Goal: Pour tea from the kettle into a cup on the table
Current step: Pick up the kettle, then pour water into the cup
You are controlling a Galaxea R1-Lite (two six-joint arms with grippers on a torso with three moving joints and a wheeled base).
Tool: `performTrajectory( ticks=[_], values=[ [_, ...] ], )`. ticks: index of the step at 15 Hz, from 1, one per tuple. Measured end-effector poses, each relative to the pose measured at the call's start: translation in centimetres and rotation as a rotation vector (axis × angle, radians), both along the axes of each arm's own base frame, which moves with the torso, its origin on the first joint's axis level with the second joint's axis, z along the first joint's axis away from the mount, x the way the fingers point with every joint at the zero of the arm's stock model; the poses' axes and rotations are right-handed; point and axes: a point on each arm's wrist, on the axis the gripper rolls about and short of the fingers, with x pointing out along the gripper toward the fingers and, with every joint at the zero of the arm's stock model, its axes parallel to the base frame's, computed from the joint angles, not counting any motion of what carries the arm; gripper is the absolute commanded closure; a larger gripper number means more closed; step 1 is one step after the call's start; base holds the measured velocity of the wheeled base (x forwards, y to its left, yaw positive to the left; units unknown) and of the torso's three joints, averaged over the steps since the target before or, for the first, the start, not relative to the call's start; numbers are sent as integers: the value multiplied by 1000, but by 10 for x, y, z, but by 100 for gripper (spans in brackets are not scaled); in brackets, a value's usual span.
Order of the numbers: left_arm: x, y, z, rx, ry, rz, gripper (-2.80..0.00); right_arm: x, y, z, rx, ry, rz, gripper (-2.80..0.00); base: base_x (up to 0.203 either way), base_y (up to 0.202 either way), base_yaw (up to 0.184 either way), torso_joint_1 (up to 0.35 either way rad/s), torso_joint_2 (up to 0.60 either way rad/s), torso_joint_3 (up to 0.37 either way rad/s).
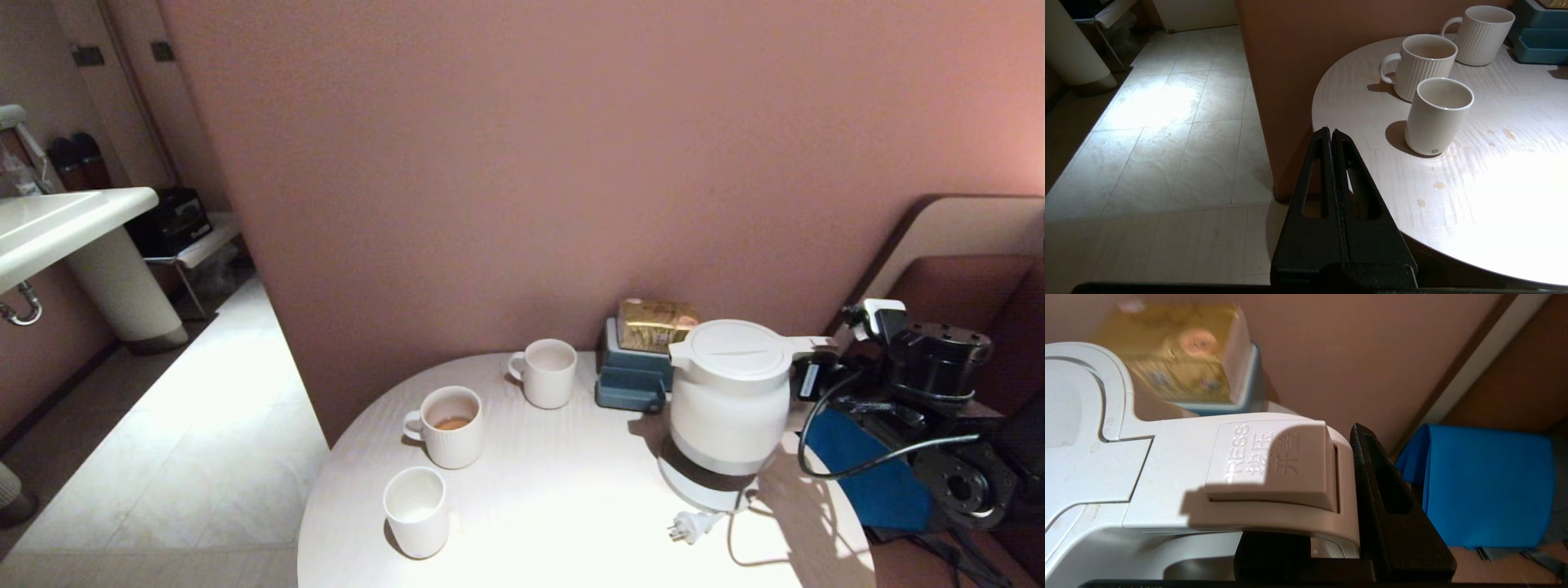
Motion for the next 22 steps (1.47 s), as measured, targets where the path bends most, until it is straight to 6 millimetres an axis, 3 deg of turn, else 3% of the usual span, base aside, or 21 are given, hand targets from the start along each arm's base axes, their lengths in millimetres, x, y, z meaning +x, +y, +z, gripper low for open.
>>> performTrajectory(
  ticks=[3, 9, 16, 22],
  values=[
    [0, 0, 0, 0, 0, 0, 0, -6, 17, 23, 0, 17, 39, 0, 0, 0, 0, 0, 0, 0],
    [0, 0, 0, 0, 0, 0, 0, -37, 80, 56, -27, 26, 147, 0, 0, 0, 0, 0, 0, 0],
    [0, 0, 0, 0, 0, 0, 0, -85, 130, 61, -16, 29, 236, 0, 0, 0, 0, 5, 0, 0],
    [0, 0, 0, 0, 0, 0, 0, -107, 165, 56, -56, 44, 325, 0, 0, 0, 0, 0, 0, 0]
  ],
)
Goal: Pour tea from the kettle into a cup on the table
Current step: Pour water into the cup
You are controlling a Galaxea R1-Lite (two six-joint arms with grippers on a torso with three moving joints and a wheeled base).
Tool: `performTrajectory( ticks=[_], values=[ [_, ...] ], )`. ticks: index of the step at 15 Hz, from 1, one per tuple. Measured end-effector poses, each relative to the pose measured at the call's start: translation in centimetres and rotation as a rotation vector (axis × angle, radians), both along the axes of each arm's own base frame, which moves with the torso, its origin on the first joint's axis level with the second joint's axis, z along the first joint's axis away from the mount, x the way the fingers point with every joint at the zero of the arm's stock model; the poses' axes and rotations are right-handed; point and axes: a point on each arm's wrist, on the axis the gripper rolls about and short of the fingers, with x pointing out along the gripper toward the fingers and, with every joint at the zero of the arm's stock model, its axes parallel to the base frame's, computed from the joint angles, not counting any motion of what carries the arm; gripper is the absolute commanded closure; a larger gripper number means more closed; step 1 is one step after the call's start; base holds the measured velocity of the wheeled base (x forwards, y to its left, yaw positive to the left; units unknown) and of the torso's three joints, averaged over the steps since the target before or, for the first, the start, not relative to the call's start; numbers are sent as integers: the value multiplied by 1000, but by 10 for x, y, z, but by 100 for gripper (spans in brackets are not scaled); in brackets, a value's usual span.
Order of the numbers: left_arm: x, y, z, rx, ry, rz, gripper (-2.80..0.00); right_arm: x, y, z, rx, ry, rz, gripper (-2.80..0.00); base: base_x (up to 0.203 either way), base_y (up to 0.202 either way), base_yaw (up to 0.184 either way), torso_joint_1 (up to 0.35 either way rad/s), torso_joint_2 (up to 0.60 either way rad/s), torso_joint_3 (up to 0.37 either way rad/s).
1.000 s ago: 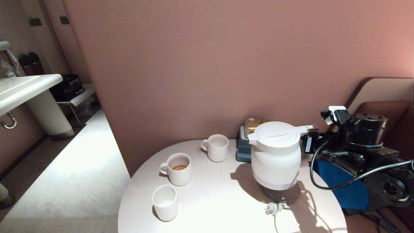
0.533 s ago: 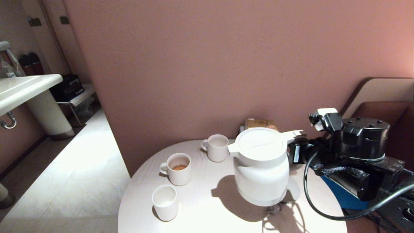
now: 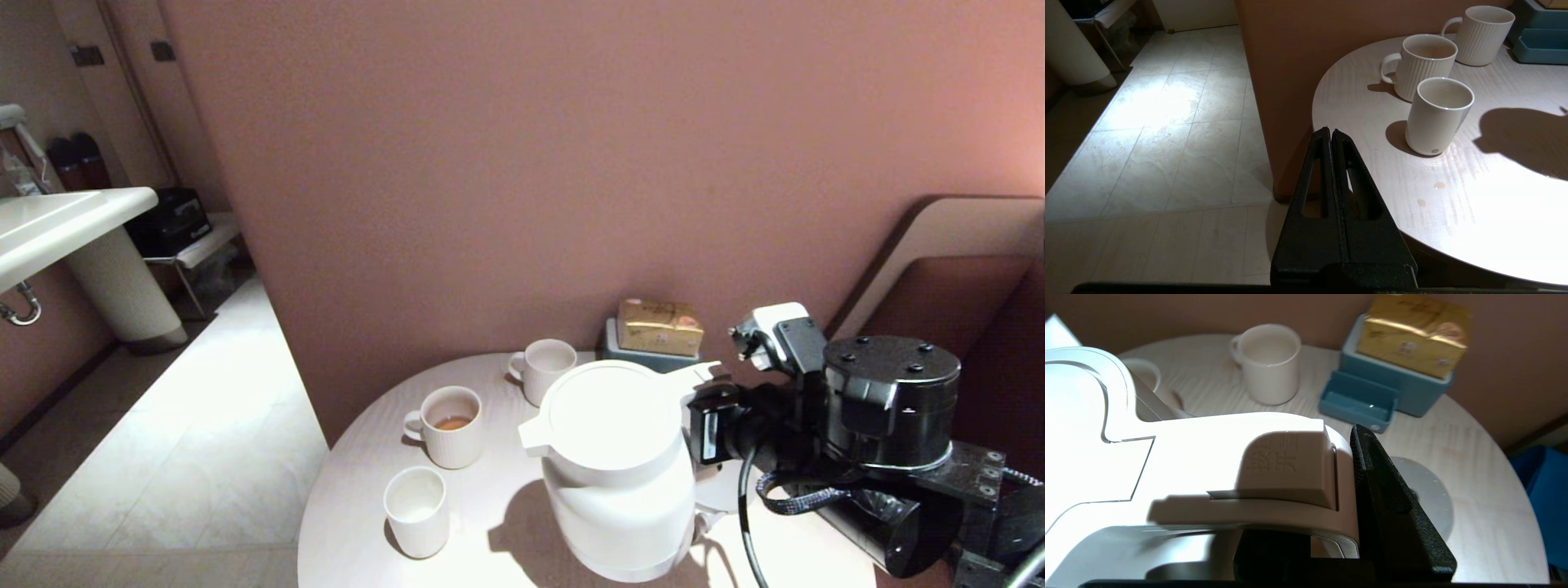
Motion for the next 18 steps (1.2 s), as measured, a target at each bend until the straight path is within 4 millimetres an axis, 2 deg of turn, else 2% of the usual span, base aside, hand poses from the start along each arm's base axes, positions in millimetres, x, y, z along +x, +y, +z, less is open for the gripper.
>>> performTrajectory(
  ticks=[3, 6, 10, 15, 18],
  values=[
    [0, 0, 0, 0, 0, 0, 0, 1, 19, -11, -33, 23, 33, 0, 0, 0, 0, 0, 0, 0],
    [0, 0, 0, 0, 0, 0, 0, 12, 39, -19, -59, 34, 55, 0, 0, 0, 0, 0, 0, 0],
    [0, 0, 0, 0, 0, 0, 0, 22, 61, -22, -100, 20, 80, 0, 0, 0, 0, 0, 0, 0],
    [0, 0, 0, 0, 0, 0, 0, 21, 91, -24, -142, 29, 116, 0, 0, 0, 0, 0, 0, 0],
    [0, 0, 0, 0, 0, -1, 0, 26, 101, -29, -177, 28, 116, 0, 0, 0, 0, 0, 0, 0]
  ],
)
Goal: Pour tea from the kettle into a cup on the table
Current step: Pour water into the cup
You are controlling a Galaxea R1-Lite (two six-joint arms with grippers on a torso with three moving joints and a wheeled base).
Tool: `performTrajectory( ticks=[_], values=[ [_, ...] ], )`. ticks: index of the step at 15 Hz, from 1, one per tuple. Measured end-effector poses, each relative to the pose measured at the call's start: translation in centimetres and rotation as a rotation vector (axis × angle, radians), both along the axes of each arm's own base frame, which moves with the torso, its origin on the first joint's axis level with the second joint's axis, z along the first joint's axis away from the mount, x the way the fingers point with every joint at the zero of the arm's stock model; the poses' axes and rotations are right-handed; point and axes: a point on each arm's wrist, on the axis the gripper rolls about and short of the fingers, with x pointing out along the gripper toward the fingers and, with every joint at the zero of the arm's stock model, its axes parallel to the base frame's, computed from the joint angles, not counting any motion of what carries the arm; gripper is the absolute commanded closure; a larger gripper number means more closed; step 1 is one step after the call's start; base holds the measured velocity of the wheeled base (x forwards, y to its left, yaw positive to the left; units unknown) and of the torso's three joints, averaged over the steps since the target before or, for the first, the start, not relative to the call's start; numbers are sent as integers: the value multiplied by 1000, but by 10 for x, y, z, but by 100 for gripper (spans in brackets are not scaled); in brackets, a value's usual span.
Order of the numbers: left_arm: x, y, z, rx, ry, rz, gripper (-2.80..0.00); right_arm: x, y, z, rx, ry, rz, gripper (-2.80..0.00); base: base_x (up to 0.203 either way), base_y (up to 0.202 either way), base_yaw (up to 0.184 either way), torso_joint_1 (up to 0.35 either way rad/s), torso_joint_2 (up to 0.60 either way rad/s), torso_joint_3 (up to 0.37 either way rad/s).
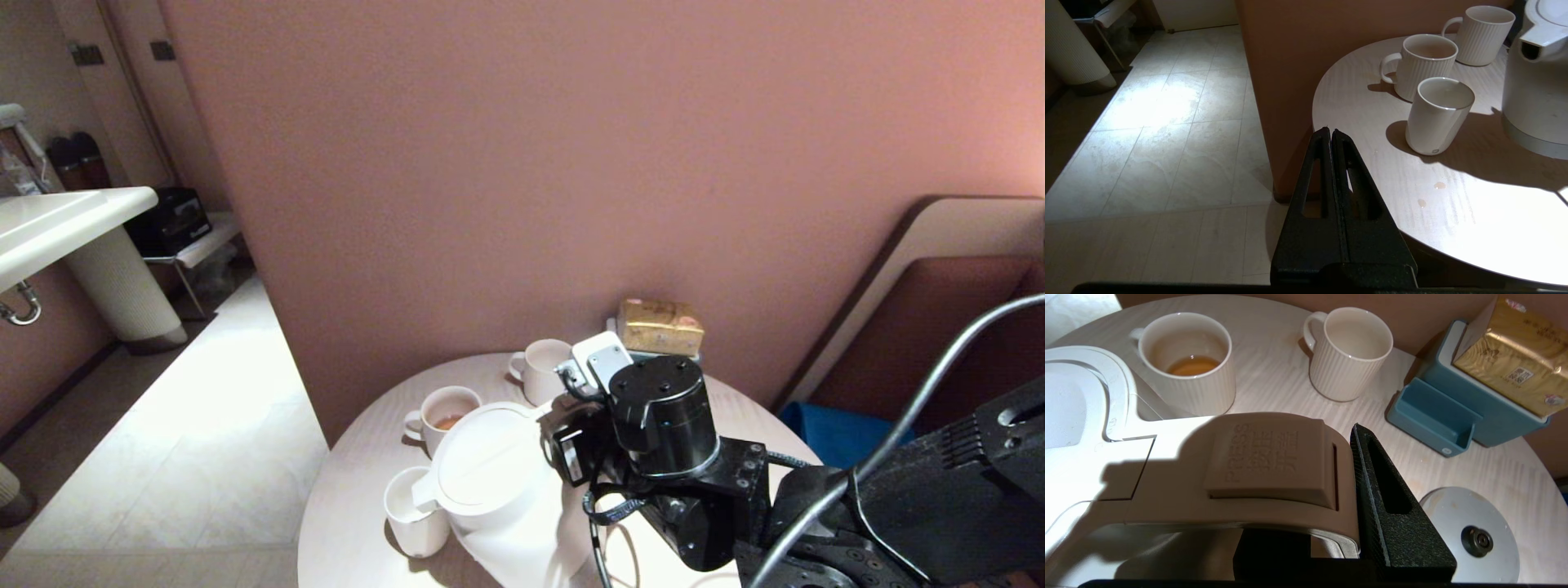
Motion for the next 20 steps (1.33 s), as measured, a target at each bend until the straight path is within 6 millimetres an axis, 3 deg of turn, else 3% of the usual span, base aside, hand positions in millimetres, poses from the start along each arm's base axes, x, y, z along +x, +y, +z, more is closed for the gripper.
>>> performTrajectory(
  ticks=[10, 20],
  values=[
    [0, 0, 0, 0, 0, 0, 0, 19, 19, -5, -112, -30, -22, 0, 0, 0, 0, 0, 0, 0],
    [0, 0, 0, 0, 0, 0, 0, 32, 28, 20, -198, -97, 0, 0, 0, 0, 0, 0, 0, 0]
  ],
)
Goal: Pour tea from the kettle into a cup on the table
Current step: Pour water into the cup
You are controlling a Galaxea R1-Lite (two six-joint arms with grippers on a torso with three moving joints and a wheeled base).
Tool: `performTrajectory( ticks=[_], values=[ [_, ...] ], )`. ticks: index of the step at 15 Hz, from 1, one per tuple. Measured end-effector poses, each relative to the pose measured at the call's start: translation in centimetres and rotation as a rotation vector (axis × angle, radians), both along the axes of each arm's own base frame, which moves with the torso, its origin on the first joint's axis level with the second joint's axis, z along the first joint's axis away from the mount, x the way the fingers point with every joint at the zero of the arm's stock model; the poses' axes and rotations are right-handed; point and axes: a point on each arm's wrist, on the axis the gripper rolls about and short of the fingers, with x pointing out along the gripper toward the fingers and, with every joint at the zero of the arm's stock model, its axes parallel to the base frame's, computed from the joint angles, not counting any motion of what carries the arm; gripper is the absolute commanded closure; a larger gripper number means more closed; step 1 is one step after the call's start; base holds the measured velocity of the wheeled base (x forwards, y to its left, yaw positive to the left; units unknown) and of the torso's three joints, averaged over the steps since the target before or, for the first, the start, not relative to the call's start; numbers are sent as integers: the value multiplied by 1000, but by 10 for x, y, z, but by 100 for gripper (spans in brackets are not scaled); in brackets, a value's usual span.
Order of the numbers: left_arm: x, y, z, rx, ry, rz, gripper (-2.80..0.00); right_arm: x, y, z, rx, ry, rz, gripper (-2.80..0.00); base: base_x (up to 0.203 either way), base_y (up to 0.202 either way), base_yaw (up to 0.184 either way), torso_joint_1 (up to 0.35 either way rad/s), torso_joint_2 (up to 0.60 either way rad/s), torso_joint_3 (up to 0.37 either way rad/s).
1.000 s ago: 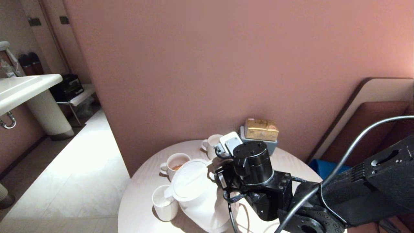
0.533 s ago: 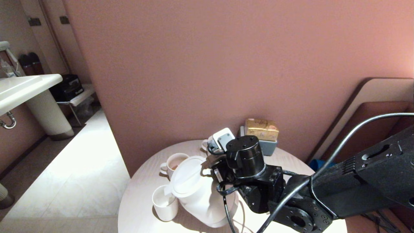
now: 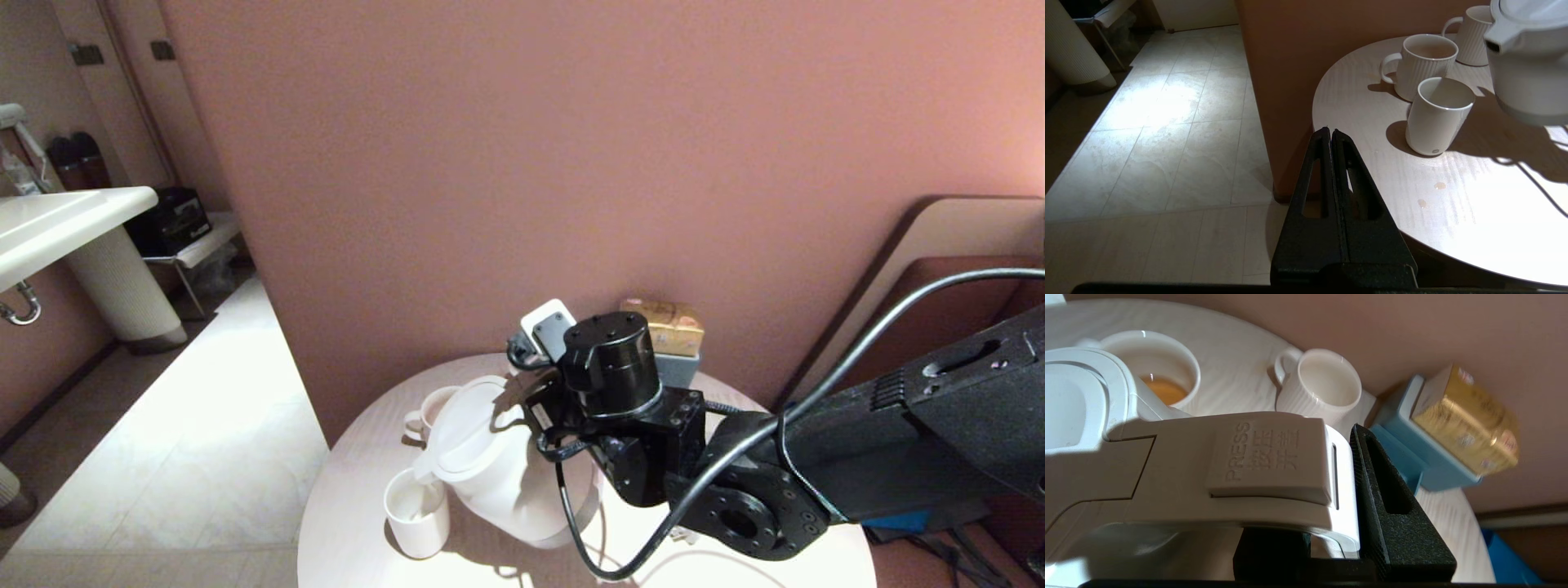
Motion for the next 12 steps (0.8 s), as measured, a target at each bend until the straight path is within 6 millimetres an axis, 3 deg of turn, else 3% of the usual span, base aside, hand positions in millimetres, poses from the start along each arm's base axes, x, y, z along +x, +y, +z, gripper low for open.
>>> performTrajectory(
  ticks=[12],
  values=[
    [0, 0, 0, 0, 0, 0, 0, 12, 12, 19, -78, -19, 29, 0, 0, 0, 0, 0, 0, 0]
  ],
)
